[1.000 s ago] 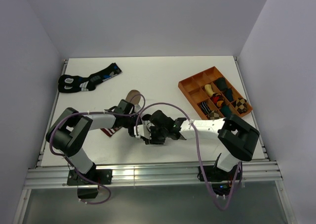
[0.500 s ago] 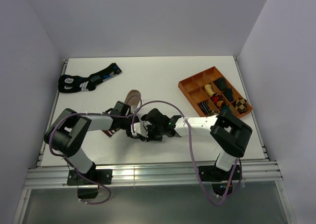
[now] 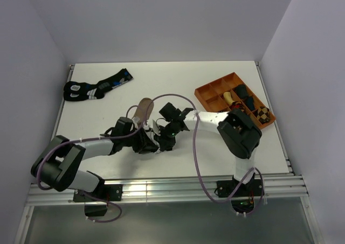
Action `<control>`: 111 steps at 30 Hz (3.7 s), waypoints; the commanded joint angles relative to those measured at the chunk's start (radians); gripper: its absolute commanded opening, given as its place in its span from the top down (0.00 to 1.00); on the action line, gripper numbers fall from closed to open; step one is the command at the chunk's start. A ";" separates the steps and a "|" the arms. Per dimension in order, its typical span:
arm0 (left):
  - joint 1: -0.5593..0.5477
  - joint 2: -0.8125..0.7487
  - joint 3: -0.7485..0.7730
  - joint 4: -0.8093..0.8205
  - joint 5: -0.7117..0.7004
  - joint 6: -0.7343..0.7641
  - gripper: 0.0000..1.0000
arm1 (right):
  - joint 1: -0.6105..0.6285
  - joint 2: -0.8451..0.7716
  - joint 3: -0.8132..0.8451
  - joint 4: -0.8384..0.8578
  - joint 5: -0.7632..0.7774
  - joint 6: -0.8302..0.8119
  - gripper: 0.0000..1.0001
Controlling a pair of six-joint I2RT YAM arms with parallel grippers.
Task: Roll the socks
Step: Roll the sock at the center of the board.
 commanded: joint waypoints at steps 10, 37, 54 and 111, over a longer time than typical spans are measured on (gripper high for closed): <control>-0.010 -0.282 -0.121 0.085 -0.309 -0.001 0.62 | -0.100 0.255 0.317 -0.461 -0.285 -0.108 0.83; -0.269 -0.355 -0.354 0.645 -0.531 0.342 0.57 | -0.140 0.551 0.604 -0.773 -0.400 -0.147 0.83; -0.289 -0.141 -0.329 0.789 -0.404 0.370 0.56 | -0.142 0.563 0.614 -0.782 -0.402 -0.145 0.83; -0.130 0.023 -0.142 0.204 -0.045 -0.039 1.00 | -0.200 -0.252 -0.033 -0.123 0.119 -0.015 0.54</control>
